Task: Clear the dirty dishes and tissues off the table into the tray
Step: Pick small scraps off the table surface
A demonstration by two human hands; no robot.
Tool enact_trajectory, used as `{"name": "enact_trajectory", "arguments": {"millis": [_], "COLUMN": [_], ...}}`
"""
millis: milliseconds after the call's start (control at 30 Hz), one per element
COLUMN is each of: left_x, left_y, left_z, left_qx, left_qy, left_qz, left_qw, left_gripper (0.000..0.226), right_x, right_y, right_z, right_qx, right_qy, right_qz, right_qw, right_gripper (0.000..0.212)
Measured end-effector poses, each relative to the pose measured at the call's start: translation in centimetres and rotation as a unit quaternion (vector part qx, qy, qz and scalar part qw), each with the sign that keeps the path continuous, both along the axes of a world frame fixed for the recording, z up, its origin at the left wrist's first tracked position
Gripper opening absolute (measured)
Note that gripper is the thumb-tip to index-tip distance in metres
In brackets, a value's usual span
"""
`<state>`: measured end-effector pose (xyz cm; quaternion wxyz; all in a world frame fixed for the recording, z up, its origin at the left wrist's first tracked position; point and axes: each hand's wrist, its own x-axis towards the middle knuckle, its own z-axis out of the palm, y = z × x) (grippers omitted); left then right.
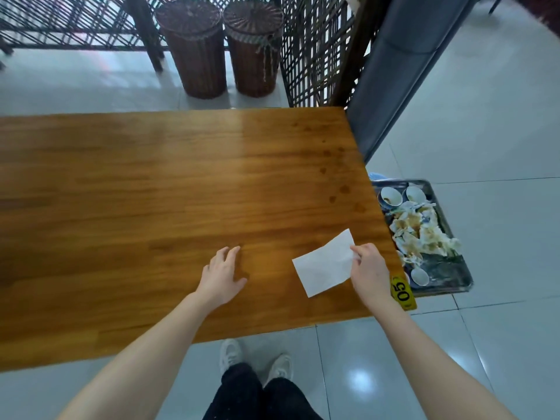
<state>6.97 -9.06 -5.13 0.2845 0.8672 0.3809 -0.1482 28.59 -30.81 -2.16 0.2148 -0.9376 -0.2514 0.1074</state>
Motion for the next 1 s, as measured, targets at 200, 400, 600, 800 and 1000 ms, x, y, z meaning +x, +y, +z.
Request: {"name": "enact_trajectory", "arguments": {"millis": [200,400,600,800,1000], "left_x": [0.4,0.7,1.2,2.2,3.8], "left_y": [0.0,1.2,2.4,2.7,2.2], "left_z": [-0.1,0.0,-0.2,-0.7,-1.3], "left_qx": [-0.003,-0.005,-0.013,-0.028,-0.03], "left_qy": [-0.001,-0.008,-0.021,-0.021,-0.02], "left_qz": [0.005,0.001,-0.013,-0.041,-0.047], "left_qw": [1.0,1.0,1.0,0.999,0.998], "left_gripper": [0.08,0.079,0.079,0.079,0.078], "right_x": [-3.4,-5.9,-5.5,-4.2,-3.5], "right_y": [2.6,4.5,4.1,3.5,2.9], "right_z": [-2.2,-3.6,-5.6,-7.4,-8.4], "right_qx": [0.001,-0.002,-0.053,-0.128,-0.092], "right_qy": [0.047,0.098,0.089,0.037,0.047], "right_qz": [0.083,0.135,0.114,0.122,0.163], "right_qw": [0.995,0.986,0.988,0.983,0.981], "right_gripper": [0.035,0.034,0.03,0.044,0.036]}}
